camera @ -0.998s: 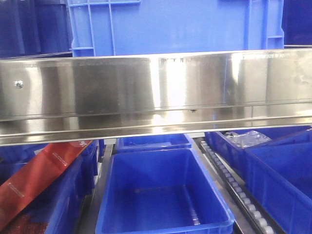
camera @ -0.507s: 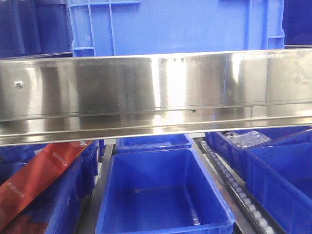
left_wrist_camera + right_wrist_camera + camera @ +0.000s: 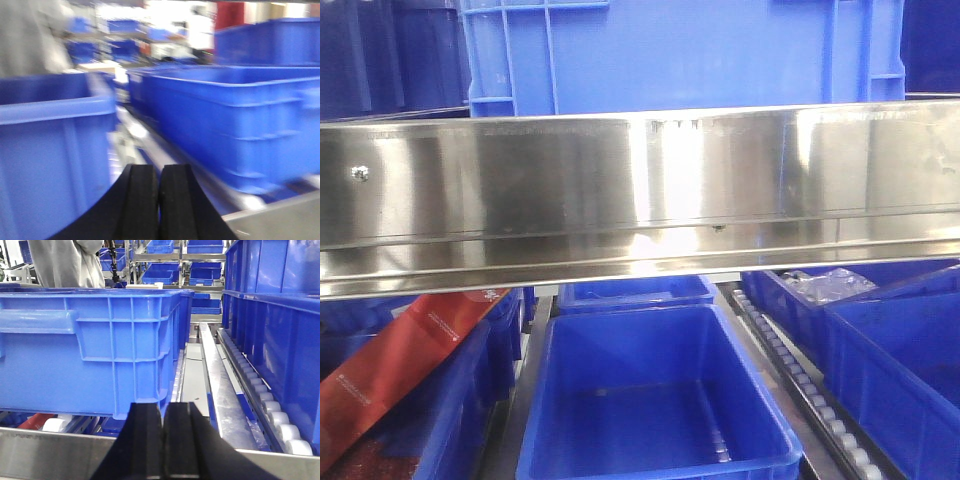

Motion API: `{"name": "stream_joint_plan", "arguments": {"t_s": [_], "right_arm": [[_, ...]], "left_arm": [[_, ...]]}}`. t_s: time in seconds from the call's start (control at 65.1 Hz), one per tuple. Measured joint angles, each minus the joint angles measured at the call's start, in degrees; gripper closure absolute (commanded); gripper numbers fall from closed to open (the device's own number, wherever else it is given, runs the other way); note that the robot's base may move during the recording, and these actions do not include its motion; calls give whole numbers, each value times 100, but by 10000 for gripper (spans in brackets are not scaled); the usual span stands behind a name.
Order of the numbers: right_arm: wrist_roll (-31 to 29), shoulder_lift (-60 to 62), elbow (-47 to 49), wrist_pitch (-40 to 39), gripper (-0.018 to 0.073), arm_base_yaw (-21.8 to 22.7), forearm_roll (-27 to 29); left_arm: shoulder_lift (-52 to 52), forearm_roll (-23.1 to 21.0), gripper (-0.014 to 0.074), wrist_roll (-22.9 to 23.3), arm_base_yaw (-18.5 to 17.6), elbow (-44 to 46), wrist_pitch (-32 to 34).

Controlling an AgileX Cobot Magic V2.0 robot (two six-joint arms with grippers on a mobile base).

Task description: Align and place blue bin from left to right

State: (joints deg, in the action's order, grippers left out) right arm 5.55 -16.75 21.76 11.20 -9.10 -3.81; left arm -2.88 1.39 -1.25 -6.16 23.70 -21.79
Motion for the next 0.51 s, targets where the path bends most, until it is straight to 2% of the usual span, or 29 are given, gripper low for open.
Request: {"name": "stream_joint_plan", "arguments": {"t_s": [0.123,0.2,0.353,0.507], "right_arm": [[0,0,0,0,648,0,0],[0,0,0,0,648,0,0],[0,0,0,0,648,0,0],[0,0,0,0,648,0,0]], "left_arm": [[218,-380,592,-266,854,-857,705],[252,-435,592,-327,1142,-1384,1055],[255,-458,592,-324,1260,-2194,1545],[255,-446,592,-330,1260,-2365,1588]]}}
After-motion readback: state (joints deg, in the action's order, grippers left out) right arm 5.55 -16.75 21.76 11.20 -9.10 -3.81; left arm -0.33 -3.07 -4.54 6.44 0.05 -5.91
